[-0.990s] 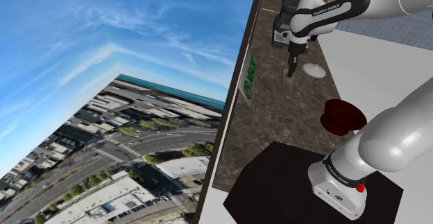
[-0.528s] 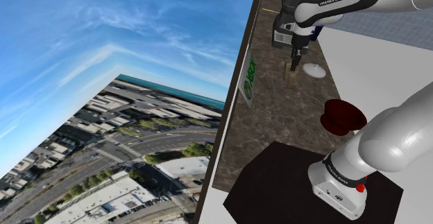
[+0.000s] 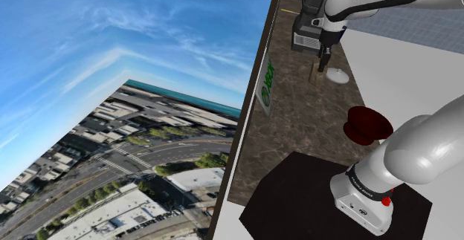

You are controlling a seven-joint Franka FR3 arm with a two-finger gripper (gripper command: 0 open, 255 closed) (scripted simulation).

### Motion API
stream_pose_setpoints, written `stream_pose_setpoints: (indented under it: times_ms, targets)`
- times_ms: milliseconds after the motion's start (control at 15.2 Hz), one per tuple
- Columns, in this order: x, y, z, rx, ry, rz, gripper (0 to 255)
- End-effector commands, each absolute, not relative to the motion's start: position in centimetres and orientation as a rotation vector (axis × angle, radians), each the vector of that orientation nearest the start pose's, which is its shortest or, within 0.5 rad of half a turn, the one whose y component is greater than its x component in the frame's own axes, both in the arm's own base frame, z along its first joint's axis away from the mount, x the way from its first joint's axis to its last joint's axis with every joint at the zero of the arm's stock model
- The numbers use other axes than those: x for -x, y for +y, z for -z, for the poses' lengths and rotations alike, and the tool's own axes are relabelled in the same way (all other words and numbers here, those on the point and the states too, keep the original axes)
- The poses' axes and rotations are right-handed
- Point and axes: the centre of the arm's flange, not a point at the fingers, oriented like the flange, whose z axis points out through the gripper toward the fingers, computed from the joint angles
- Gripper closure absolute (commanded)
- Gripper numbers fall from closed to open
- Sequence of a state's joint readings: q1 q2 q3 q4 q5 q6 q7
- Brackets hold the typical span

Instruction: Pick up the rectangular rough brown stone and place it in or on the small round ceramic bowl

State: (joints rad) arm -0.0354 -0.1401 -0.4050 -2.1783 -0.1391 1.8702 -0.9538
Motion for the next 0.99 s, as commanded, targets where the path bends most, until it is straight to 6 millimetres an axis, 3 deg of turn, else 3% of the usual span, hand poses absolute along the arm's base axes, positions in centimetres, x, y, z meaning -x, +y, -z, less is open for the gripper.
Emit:
stream_pose_setpoints:
  times_ms: [0, 924]
  targets:
    - [-41.3, -22.3, -43.3, 2.946, -0.871, -0.283, 255]
    - [-23.0, -24.9, -43.5, 2.946, -0.871, -0.283, 255]
